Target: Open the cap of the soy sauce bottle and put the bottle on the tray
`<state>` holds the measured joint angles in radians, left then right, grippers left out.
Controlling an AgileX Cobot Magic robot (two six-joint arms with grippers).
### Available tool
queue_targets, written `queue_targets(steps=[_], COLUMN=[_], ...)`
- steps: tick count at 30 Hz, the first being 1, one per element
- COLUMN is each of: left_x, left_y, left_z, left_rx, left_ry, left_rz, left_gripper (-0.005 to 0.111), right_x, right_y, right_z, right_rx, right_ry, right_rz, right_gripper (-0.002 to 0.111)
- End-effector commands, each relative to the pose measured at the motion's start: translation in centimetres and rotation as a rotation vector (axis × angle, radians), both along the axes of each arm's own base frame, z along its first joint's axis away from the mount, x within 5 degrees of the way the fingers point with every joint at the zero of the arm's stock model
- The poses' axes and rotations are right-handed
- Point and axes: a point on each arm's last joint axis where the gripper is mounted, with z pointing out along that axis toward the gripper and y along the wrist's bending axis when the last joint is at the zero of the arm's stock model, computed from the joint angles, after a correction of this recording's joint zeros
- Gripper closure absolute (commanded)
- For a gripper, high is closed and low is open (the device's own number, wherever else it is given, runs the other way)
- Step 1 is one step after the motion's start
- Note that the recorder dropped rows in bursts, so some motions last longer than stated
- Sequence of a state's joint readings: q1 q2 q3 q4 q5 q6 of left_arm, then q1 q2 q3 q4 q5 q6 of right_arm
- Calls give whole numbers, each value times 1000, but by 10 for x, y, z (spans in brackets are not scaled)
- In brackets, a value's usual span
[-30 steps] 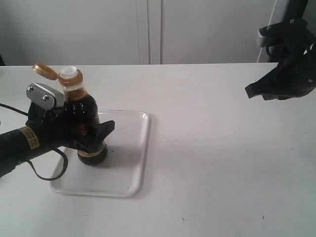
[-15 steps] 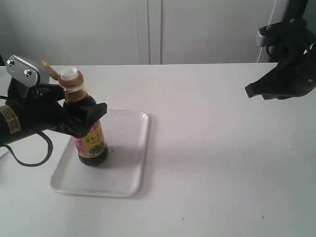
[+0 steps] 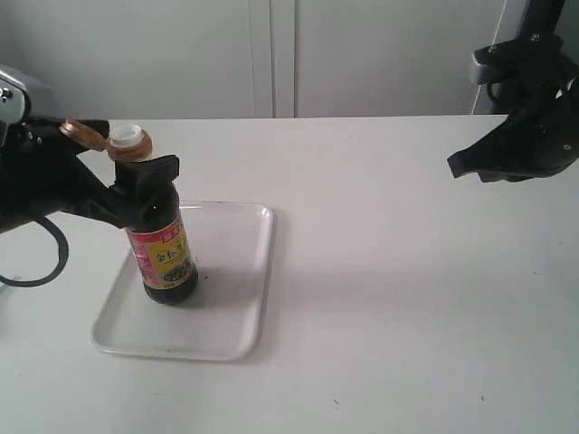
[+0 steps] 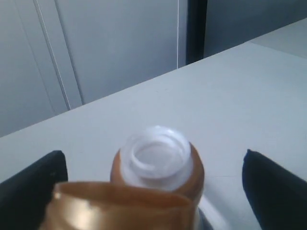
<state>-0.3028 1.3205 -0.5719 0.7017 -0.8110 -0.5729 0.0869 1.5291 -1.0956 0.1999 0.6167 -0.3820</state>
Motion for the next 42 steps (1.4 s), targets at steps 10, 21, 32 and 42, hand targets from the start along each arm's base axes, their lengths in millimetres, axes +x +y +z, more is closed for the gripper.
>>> queue_targets(steps=[10, 21, 32, 42], left_x=[-19, -2, -3, -36], left_y=[11, 25, 63, 77], left_z=[44, 86, 114, 97], left_rx=[-129, -33, 416, 588], left_ry=[-128, -21, 271, 724], left_rz=[59, 267, 586, 648], left_gripper=[8, 54, 107, 107], right_x=[1, -3, -17, -33], right_y=[-2, -4, -13, -30], right_z=[0, 10, 36, 35], right_rx=[4, -47, -152, -137], right_ry=[-20, -52, 109, 207], right_rz=[-7, 35, 42, -114], right_gripper=[108, 108, 108, 108])
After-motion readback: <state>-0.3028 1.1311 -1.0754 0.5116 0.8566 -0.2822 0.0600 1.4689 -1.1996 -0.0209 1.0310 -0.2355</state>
